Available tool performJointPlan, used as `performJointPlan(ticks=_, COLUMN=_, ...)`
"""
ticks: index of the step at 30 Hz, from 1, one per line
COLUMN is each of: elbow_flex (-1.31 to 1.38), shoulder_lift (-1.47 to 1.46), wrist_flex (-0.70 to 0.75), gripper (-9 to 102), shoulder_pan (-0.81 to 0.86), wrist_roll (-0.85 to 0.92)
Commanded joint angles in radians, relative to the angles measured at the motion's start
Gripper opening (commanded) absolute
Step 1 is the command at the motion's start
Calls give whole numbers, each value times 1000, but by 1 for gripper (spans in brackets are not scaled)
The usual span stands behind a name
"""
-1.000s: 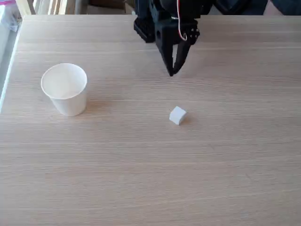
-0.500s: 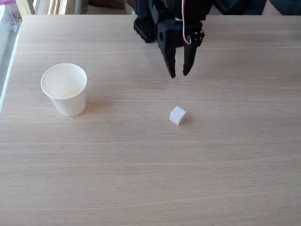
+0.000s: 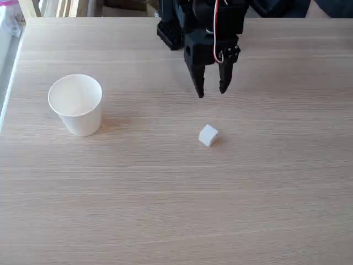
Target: Grasp a block and put it in the bin.
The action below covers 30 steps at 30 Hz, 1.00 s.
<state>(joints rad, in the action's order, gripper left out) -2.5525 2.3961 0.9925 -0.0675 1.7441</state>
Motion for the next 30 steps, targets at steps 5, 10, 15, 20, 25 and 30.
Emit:
performJointPlan(ticks=5, elbow_flex=67, shoulder_lift=-89, wrist_flex=-83, gripper=27, shoulder_pan=17, wrist_roll=-14)
performJointPlan(ticks=10, elbow_flex=123, shoulder_lift=-176, wrist_flex=-95, gripper=27, shoulder_pan=48, wrist_roll=-49)
performJointPlan(ticks=15, elbow_flex=189, shoulder_lift=-273, wrist_flex=-98, gripper=27, shoulder_pan=84, wrist_roll=-57)
performJointPlan(ticks=20, elbow_flex=242, shoulder_lift=-337, wrist_flex=-101, gripper=28, shoulder_pan=114, wrist_roll=-54)
performJointPlan(ticks=25, elbow_flex=293, shoulder_lift=-397, wrist_flex=-101, gripper=28, shoulder_pan=127, wrist_roll=-52)
performJointPlan(ticks=30, elbow_flex=348, shoulder_lift=-454, wrist_flex=-94, gripper=29, shoulder_pan=143, wrist_roll=-48)
